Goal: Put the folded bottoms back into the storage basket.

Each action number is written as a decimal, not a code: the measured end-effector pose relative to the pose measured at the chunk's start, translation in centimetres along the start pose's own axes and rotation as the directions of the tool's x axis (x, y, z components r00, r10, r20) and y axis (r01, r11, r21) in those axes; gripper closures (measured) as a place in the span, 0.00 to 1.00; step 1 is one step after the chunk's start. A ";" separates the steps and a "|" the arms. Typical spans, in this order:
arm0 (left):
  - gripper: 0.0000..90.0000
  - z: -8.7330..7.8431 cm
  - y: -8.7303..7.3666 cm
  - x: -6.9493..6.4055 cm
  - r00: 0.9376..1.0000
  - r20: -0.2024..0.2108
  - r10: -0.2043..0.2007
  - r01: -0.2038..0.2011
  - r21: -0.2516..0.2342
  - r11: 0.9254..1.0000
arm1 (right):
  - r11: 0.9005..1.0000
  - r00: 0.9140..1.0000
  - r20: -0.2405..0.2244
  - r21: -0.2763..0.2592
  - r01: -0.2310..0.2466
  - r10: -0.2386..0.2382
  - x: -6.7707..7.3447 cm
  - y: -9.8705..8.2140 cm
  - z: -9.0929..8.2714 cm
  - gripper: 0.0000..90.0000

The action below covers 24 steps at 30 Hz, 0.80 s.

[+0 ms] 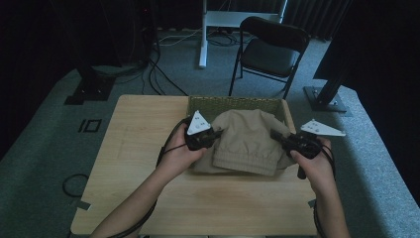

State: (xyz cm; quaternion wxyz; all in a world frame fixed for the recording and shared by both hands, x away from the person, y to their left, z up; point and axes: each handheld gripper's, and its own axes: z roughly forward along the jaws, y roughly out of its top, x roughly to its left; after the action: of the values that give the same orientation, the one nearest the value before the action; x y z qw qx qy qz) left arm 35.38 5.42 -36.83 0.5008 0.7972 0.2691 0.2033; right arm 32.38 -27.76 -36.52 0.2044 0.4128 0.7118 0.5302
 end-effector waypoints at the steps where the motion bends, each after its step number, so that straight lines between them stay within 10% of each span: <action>1: 0.90 0.1 0.3 0.3 1.000 -0.006 -0.003 0.003 -0.001 1.000 | 1.000 1.000 -0.001 -0.001 -0.007 0.007 -0.1 0.2 0.1 0.88; 24: 0.90 5.1 1.9 6.3 0.992 -0.084 -0.098 0.096 -0.025 0.995 | 0.998 0.998 0.049 -0.034 -0.048 0.049 -4.0 3.1 6.1 0.88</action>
State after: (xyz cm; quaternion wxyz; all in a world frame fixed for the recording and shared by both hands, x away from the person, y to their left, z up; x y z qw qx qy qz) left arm 43.69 5.27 -36.90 0.5065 0.7684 0.3265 0.2154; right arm 40.29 -27.08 -36.44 0.2160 0.4397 0.6876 0.5360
